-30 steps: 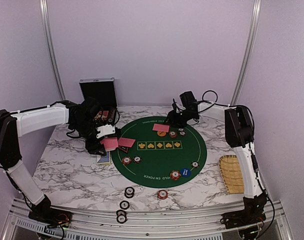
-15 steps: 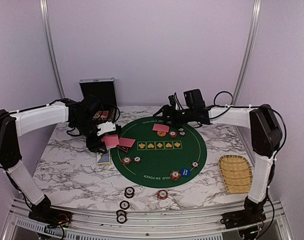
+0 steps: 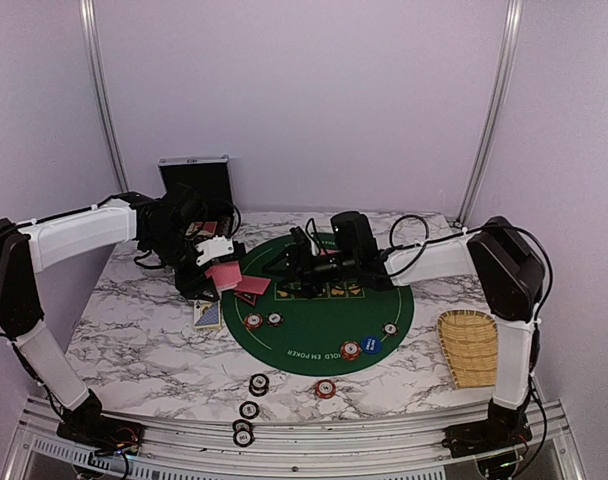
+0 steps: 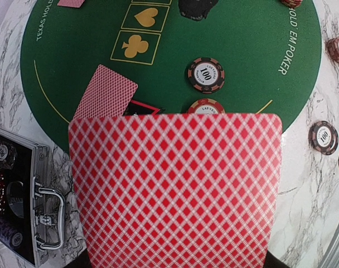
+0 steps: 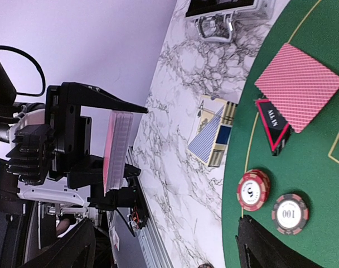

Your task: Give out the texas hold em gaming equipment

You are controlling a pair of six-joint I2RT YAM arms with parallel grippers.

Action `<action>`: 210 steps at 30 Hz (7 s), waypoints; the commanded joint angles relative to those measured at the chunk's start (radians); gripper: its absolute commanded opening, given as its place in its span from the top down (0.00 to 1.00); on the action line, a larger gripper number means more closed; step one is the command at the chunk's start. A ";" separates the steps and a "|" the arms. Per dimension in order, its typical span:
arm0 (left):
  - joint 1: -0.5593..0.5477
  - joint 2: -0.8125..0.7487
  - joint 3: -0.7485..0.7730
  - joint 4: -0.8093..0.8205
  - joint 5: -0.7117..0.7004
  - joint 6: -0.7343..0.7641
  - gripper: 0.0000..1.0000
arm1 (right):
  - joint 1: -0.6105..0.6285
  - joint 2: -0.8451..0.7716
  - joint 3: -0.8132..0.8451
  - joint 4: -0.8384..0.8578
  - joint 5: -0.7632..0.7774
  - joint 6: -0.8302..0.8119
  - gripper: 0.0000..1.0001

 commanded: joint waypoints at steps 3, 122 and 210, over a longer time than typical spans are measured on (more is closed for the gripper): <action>-0.008 -0.005 0.026 -0.017 0.030 -0.017 1.00 | 0.042 0.071 0.078 0.112 -0.030 0.078 0.14; 0.004 -0.005 -0.044 0.006 0.025 -0.011 1.00 | 0.052 0.091 0.171 -0.072 -0.062 0.019 0.91; -0.019 0.003 0.010 -0.031 0.043 -0.066 1.00 | 0.091 0.053 0.162 -0.025 -0.024 0.064 0.14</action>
